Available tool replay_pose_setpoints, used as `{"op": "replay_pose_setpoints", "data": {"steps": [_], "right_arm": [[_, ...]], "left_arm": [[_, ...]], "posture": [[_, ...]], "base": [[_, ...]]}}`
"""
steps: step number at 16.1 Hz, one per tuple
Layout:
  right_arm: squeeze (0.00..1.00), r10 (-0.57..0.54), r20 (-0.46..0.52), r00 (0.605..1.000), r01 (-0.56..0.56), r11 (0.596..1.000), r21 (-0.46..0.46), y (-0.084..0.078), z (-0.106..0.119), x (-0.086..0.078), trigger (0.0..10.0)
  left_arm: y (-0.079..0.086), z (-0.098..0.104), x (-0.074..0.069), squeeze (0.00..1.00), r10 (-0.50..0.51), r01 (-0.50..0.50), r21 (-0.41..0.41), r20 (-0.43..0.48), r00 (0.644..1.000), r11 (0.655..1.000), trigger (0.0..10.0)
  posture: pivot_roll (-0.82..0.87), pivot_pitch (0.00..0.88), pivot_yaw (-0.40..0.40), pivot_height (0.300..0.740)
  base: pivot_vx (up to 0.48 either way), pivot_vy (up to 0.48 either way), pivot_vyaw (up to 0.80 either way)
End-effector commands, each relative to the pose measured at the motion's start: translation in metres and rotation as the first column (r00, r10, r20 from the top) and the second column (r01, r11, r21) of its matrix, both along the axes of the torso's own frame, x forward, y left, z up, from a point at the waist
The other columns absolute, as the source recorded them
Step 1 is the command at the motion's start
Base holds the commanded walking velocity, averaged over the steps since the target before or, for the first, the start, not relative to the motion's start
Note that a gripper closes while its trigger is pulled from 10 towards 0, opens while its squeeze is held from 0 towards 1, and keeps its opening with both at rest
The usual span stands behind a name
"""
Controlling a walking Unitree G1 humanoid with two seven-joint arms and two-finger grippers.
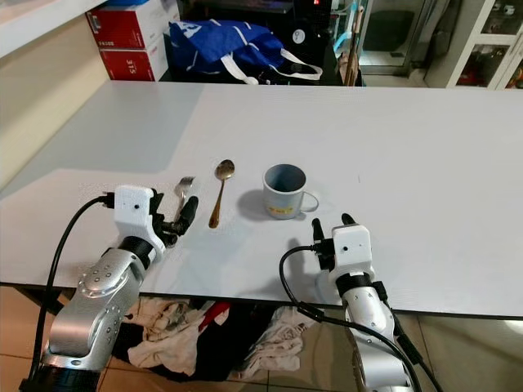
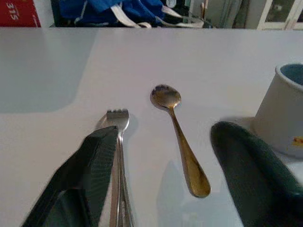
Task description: Setting the table
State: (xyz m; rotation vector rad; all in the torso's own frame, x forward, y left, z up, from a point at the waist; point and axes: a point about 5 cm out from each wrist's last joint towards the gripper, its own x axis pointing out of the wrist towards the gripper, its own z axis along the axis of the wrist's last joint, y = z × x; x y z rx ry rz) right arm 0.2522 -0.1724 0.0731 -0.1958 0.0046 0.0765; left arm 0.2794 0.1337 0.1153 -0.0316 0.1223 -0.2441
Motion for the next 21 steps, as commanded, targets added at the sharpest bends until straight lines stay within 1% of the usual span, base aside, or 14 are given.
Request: {"op": "replay_pose_setpoints", "data": {"steps": [1, 3, 5, 8, 9, 10, 11, 12, 14, 15, 16, 18, 19, 21], "right_arm": [[0.0, 0.006, 0.001, 1.0, -0.006, 1.0, 0.001, 0.002, 0.002, 0.002, 10.0], [0.0, 0.008, 0.001, 1.0, -0.008, 1.0, 0.003, 0.002, 0.002, 0.0, 10.0], [0.0, 0.024, 0.002, 1.0, -0.024, 1.0, 0.011, 0.004, 0.003, -0.002, 10.0], [0.0, 0.027, -0.004, 1.0, -0.027, 1.0, 0.007, 0.003, 0.002, -0.005, 10.0], [0.0, 0.023, -0.01, 1.0, -0.023, 1.0, 0.003, 0.001, 0.001, -0.007, 10.0], [0.0, 0.023, -0.01, 1.0, -0.023, 1.0, 0.003, 0.001, 0.002, -0.007, 10.0], [0.0, 0.021, -0.012, 1.0, -0.021, 1.0, 0.004, 0.0, 0.002, -0.008, 10.0], [0.0, 0.02, -0.012, 1.0, -0.02, 1.0, 0.004, 0.0, 0.002, -0.008, 10.0], [0.0, 0.019, -0.012, 1.0, -0.019, 1.0, 0.003, 0.0, 0.003, -0.009, 10.0], [0.0, 0.019, -0.011, 1.0, -0.019, 1.0, 0.002, 0.0, 0.003, -0.011, 10.0], [0.0, 0.018, -0.012, 1.0, -0.018, 1.0, 0.002, 0.0, 0.003, -0.012, 10.0], [0.0, 0.015, -0.016, 1.0, -0.015, 1.0, 0.002, 0.001, 0.003, -0.015, 10.0], [0.0, 0.014, -0.017, 1.0, -0.014, 1.0, 0.002, 0.001, 0.003, -0.015, 10.0], [0.0, 0.013, -0.019, 1.0, -0.013, 1.0, 0.001, 0.002, 0.004, -0.017, 10.0]], "left_arm": [[0.001, 0.002, 0.004, 0.0, -0.005, 0.005, 0.001, -0.001, 1.0, 1.0, 0.0], [0.001, -0.001, 0.001, 0.0, -0.008, 0.008, -0.007, -0.014, 1.0, 1.0, 0.0], [-0.003, -0.002, 0.0, 0.0, -0.035, 0.033, -0.045, -0.029, 0.999, 0.998, 0.0], [-0.003, -0.003, 0.003, 0.0, -0.065, 0.065, -0.013, -0.034, 0.997, 0.998, 0.0], [-0.001, 0.0, 0.012, 0.0, -0.067, 0.067, 0.006, -0.022, 0.998, 0.998, 0.0], [0.0, 0.002, 0.015, 0.0, -0.071, 0.071, 0.011, -0.017, 0.997, 0.997, 0.0], [0.004, 0.007, 0.026, 0.0, -0.075, 0.075, 0.027, -0.009, 0.997, 0.997, 0.0], [0.007, 0.008, 0.031, 0.0, -0.072, 0.072, 0.037, -0.009, 0.997, 0.997, 0.0], [0.014, 0.013, 0.05, 0.0, -0.065, 0.066, 0.069, -0.017, 0.998, 0.995, 0.0], [0.014, 0.017, 0.059, 0.0, -0.074, 0.075, 0.088, -0.015, 0.997, 0.993, 2.3], [0.014, 0.02, 0.066, 0.0, -0.073, 0.074, 0.105, -0.014, 0.997, 0.992, 10.0], [0.009, 0.022, 0.082, 0.0, -0.093, 0.095, 0.116, -0.027, 0.995, 0.989, 10.0], [0.007, 0.022, 0.085, 0.0, -0.1, 0.104, 0.115, -0.033, 0.994, 0.988, 10.0], [-0.005, 0.02, 0.093, 0.0, -0.154, 0.161, 0.115, -0.065, 0.986, 0.98, 10.0]], "posture": [[-0.13, 0.0, 0.066, 0.731], [-0.13, 0.0, 0.065, 0.731], [-0.13, 0.0, 0.063, 0.731], [-0.13, 0.0, 0.065, 0.731], [-0.14, 0.0, 0.067, 0.731], [-0.14, 0.0, 0.069, 0.731], [-0.15, 0.0, 0.071, 0.731], [-0.15, 0.0, 0.071, 0.731], [-0.17, 0.001, 0.076, 0.731], [-0.17, 0.003, 0.077, 0.731], [-0.17, 0.005, 0.078, 0.731], [-0.19, 0.014, 0.084, 0.731], [-0.19, 0.017, 0.086, 0.731], [-0.2, 0.025, 0.092, 0.731]], "base": [[0.0, 0.0, 0.0], [0.0, 0.0, 0.0], [0.0, 0.0, 0.0], [0.0, 0.0, 0.0], [0.0, 0.0, 0.0], [0.0, 0.0, 0.0], [0.0, 0.0, 0.0], [0.0, 0.0, 0.0], [0.0, 0.0, 0.0], [0.0, 0.0, 0.0], [0.0, 0.0, 0.0], [0.0, 0.0, 0.0], [0.0, 0.0, 0.0], [0.0, 0.0, 0.0]]}}
